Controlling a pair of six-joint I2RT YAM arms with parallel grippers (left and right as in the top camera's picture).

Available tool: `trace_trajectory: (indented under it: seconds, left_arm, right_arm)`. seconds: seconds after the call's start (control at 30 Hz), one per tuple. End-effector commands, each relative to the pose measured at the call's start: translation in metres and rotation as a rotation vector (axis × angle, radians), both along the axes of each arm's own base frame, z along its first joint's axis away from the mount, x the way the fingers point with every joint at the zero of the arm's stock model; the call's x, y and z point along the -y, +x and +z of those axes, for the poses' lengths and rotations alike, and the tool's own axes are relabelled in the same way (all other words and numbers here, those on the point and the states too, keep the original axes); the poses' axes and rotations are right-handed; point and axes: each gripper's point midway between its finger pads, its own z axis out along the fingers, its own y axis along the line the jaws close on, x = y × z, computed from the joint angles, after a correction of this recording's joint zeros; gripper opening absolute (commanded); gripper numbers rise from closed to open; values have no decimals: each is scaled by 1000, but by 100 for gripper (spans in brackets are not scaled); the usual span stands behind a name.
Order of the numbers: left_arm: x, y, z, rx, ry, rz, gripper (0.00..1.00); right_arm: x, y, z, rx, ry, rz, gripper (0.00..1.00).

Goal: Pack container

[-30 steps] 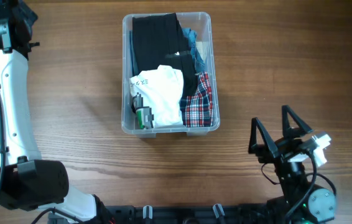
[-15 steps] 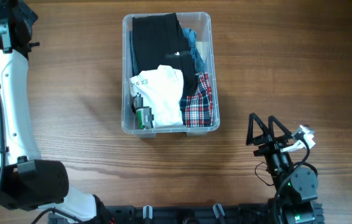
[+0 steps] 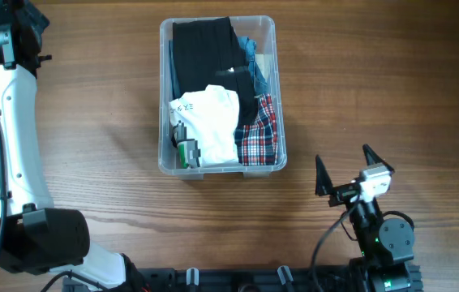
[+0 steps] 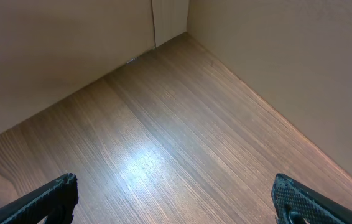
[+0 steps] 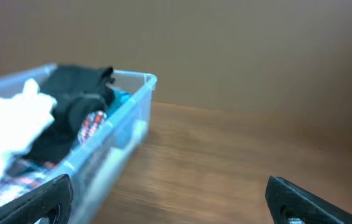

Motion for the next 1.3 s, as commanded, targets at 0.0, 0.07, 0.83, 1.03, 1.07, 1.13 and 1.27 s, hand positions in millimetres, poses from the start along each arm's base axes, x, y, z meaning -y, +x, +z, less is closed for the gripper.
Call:
trace_trajectory:
  seconds: [0.0, 0.07, 0.83, 1.03, 1.07, 1.13, 1.27]
  left_arm:
    - [-5, -1, -1, -13, 17, 11, 100]
    - [-5, -1, -1, -13, 17, 11, 100]
    - [-5, -1, -1, -13, 17, 11, 100]
    - [-5, -1, -1, -13, 17, 11, 100]
    - [-5, -1, -1, -13, 17, 11, 100]
    - [-5, -1, -1, -13, 17, 11, 100]
    - [-5, -1, -1, -13, 17, 11, 100]
  right_arm:
    - [0, -1, 2, 53, -184, 1, 100]
    - [1, -1, 2, 53, -185, 0, 100]
    - [50, 4, 3, 20, -54, -197, 100]
    - [42, 4, 4, 51, -226, -149, 100]
    - [42, 4, 4, 51, -225, -149, 100]
    - [42, 4, 4, 51, -232, -152, 100]
    - [43, 4, 4, 52, -232, -153, 100]
